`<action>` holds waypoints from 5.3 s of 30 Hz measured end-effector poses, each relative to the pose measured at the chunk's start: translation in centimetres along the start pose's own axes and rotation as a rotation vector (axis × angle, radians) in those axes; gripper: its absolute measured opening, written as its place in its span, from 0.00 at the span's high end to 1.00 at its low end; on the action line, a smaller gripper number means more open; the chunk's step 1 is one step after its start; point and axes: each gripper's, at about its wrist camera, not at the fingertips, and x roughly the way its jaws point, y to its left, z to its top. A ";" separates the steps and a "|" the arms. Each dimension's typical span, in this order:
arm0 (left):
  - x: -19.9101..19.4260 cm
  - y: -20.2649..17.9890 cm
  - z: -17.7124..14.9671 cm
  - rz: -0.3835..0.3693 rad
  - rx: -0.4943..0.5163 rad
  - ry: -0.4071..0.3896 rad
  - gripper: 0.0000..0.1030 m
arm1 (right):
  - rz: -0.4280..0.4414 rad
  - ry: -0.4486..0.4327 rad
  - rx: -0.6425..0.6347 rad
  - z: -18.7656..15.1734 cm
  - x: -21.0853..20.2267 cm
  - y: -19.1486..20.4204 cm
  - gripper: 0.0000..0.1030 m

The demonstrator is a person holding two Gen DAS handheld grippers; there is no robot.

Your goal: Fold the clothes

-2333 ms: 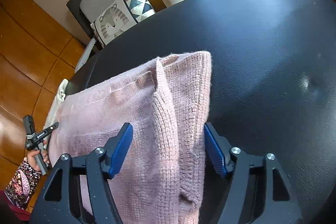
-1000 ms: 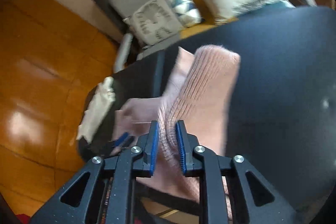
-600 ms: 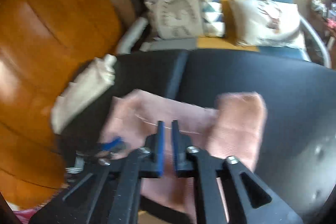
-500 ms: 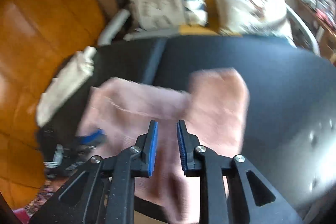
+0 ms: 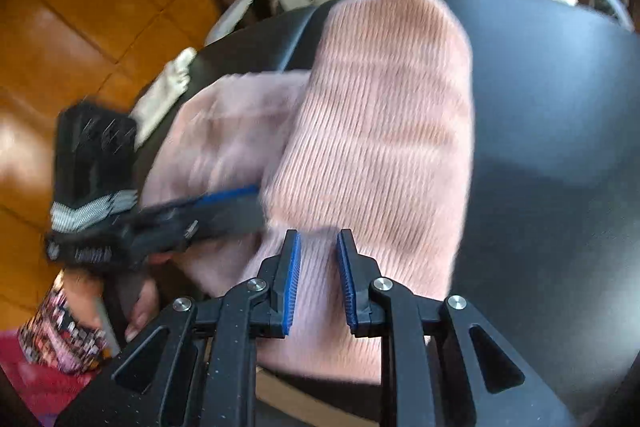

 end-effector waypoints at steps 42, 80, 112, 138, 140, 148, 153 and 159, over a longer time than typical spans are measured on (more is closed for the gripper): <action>-10.6 -7.0 4.1 0.033 0.150 -0.297 0.87 | -0.286 -0.234 -0.567 -6.8 5.8 12.6 0.80; -20.2 20.0 -9.1 0.166 -0.278 -0.477 0.83 | -0.146 -0.086 -0.849 -9.5 5.6 21.0 0.80; -26.9 13.6 -9.2 0.412 -0.106 -0.620 0.82 | -0.053 -0.261 -0.506 2.3 6.8 12.2 0.62; -9.8 7.7 -0.6 0.409 0.332 -0.358 0.78 | -0.023 -0.233 -0.466 -3.6 7.1 9.2 0.75; -10.3 6.9 0.0 0.398 0.303 -0.368 0.78 | 0.042 -0.241 -0.398 -1.2 5.7 7.2 0.75; -8.5 5.9 2.6 0.398 0.341 -0.377 0.79 | 0.037 -0.207 -0.391 10.6 6.5 5.7 0.69; -8.7 7.7 0.9 0.324 0.338 -0.460 0.79 | 0.223 -0.035 -0.350 15.1 10.8 6.2 0.69; -9.5 9.6 0.7 0.207 0.288 -0.467 0.79 | 0.275 0.193 -0.429 17.5 16.3 7.4 0.68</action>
